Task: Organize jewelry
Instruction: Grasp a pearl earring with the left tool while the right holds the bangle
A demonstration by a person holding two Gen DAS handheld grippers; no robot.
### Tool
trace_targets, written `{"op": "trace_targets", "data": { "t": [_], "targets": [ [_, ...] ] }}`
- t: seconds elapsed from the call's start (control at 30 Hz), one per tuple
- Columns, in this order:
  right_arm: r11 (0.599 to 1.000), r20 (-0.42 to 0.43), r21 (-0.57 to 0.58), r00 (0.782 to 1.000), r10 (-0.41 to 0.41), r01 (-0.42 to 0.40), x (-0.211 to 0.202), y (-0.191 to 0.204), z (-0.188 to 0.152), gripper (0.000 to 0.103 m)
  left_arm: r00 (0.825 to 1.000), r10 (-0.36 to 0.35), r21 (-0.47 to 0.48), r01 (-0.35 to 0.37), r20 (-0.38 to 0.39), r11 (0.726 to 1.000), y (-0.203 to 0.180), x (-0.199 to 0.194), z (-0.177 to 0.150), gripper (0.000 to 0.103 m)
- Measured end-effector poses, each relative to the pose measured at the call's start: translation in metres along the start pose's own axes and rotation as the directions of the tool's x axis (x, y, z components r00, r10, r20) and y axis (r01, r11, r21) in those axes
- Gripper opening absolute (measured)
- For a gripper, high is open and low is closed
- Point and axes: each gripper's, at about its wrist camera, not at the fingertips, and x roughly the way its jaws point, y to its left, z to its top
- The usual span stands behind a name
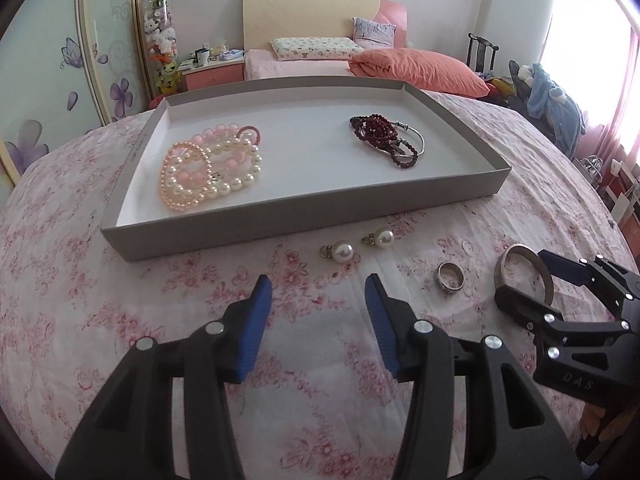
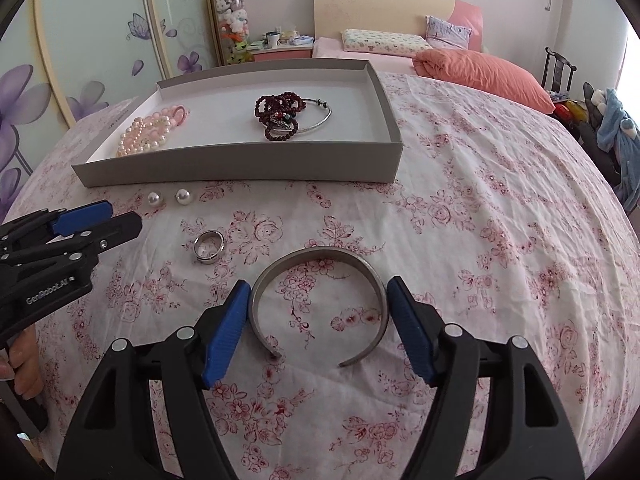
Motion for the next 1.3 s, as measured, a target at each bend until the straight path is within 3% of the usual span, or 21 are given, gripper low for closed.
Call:
{"op": "trace_targets", "data": {
  "t": [0.13, 0.43, 0.5, 0.93, 1.3],
  "targets": [
    [1.0, 0.0, 0.0, 1.0, 0.004, -0.004, 0.0, -0.001, 0.0, 0.068, 1.0, 0.013, 0.009, -0.013, -0.008, 1.0, -0.006, 0.009, 0.007, 0.047],
    [1.0, 0.0, 0.001, 1.0, 0.005, -0.005, 0.0, -0.001, 0.0, 0.069, 0.999, 0.037, 0.004, -0.037, -0.009, 0.999, -0.018, 0.02, 0.018, 0.028],
    [1.0, 0.0, 0.001, 1.0, 0.004, -0.004, 0.0, 0.0, 0.0, 0.069, 0.999, 0.045, 0.002, -0.045, -0.01, 0.999, -0.019, 0.022, 0.02, 0.019],
    [1.0, -0.004, -0.01, 1.0, 0.004, -0.004, 0.0, 0.002, -0.001, 0.073, 0.997, 0.081, -0.012, -0.081, -0.01, 0.997, -0.007, 0.016, 0.014, 0.019],
    [1.0, 0.0, -0.012, 1.0, 0.004, -0.004, 0.0, 0.002, -0.001, 0.068, 0.993, 0.117, -0.073, -0.118, -0.017, 0.99, 0.032, -0.009, -0.007, 0.016]
  ]
}}
